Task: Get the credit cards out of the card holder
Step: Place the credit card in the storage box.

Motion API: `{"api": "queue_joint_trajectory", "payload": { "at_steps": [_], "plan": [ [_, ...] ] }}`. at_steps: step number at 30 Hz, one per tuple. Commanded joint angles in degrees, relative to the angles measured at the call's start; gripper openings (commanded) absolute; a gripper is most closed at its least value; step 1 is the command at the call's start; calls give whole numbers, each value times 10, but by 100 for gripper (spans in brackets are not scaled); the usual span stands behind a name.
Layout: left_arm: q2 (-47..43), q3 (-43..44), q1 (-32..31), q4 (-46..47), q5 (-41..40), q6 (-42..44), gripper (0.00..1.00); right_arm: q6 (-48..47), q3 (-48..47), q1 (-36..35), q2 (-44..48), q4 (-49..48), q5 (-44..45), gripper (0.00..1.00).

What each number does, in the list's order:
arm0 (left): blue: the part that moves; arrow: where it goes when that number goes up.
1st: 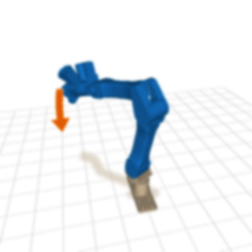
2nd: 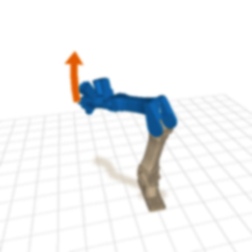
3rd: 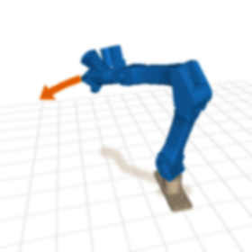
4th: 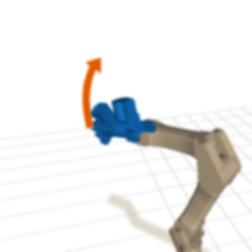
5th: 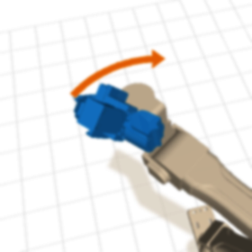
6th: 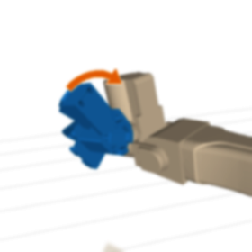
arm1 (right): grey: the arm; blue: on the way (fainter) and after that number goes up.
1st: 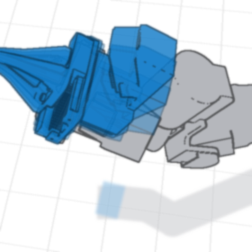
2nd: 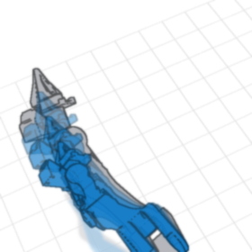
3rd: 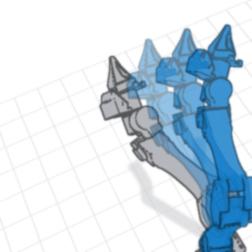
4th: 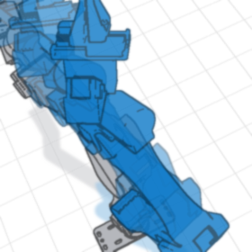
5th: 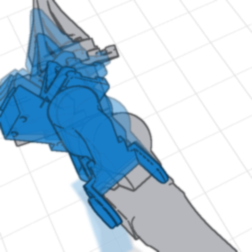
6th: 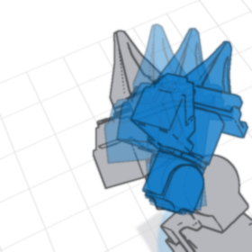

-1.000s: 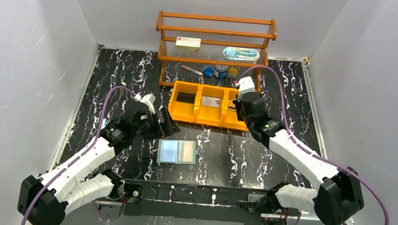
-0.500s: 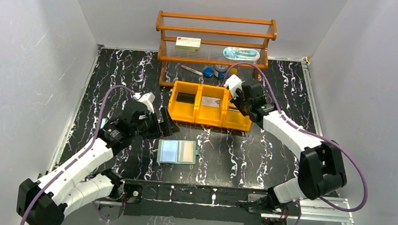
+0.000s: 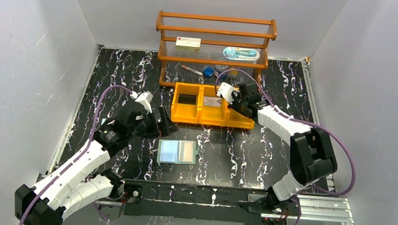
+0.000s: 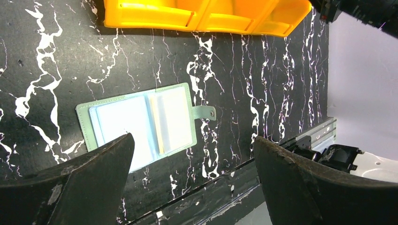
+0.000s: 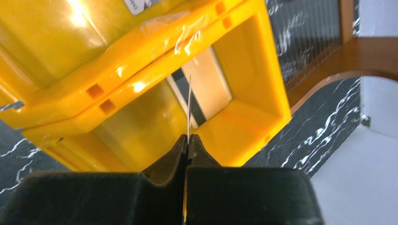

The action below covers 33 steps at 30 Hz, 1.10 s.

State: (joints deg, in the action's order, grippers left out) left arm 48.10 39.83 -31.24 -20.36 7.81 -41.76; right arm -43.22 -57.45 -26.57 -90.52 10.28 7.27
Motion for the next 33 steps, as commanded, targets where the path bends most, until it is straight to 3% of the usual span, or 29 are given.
{"api": "queue_joint_trajectory", "payload": {
  "at_steps": [1, 15, 30, 33],
  "plan": [
    [-8, 22, 3, -20, -9, 8, 98, -52, -58, 5, -15, -27, -23, 3],
    [-20, 28, 2, -40, -25, 8, 98, -160, -83, 35, -89, -69, -72, 12],
    [-19, 35, 3, -54, -38, 14, 98, -188, -74, 41, -130, -100, -94, 15],
    [-19, 35, 2, -56, -38, 13, 98, -184, -73, 41, -132, -93, -91, 21]
  ]
}}
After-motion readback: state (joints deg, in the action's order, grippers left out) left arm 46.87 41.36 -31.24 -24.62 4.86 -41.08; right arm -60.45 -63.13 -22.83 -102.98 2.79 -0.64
